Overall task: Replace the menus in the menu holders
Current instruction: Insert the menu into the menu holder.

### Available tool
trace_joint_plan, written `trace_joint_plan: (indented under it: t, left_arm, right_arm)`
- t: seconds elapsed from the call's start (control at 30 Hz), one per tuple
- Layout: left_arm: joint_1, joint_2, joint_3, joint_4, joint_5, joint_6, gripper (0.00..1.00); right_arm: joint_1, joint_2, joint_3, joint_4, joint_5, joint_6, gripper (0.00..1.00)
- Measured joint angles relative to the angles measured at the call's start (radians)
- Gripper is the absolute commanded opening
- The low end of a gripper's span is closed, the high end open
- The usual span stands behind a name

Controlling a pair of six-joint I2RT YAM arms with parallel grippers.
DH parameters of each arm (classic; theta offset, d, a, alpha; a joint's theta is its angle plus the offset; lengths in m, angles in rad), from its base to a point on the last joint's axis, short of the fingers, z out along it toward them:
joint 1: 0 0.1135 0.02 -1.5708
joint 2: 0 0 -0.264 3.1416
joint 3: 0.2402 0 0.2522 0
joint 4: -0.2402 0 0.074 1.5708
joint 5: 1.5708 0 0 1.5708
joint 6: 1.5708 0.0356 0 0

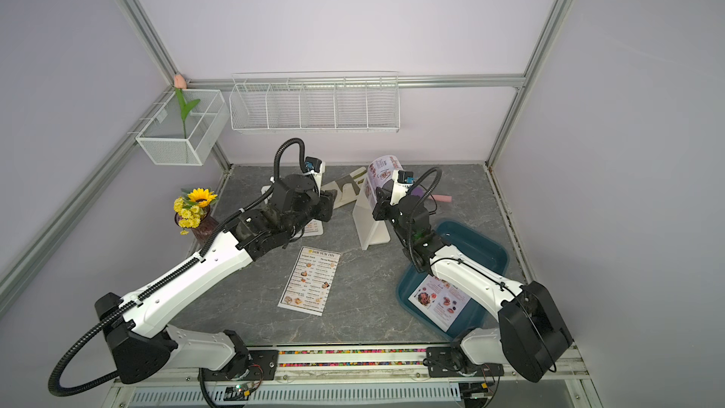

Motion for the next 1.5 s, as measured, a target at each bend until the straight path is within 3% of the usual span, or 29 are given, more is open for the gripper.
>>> trace_joint_plan:
  t: [0.33, 0.73, 0.87, 1.23, 1.5]
  left_arm:
    - [0.000, 0.000, 0.000, 0.001, 0.000, -0.002, 0.50]
    - [0.000, 0.000, 0.000, 0.008, 0.004, -0.002, 0.50]
    - [0.000, 0.000, 0.000, 0.008, 0.003, -0.002, 0.50]
    - [0.000, 0.000, 0.000, 0.007, 0.002, -0.001, 0.50]
    - [0.000, 0.003, 0.000, 0.007, 0.003, 0.002, 0.50]
  right_arm:
    - [0.003, -0.027, 0.000, -0.088, -0.020, -0.012, 0.14]
    - [-0.043, -0.031, 0.097, -0.224, -0.068, -0.105, 0.45]
    - [-0.098, -0.017, 0.164, -0.231, -0.123, -0.119, 0.48]
    - [-0.183, 0.036, 0.244, -0.303, -0.296, -0.141, 0.37]
    - [-0.199, 0.010, 0.252, -0.353, -0.325, -0.167, 0.27]
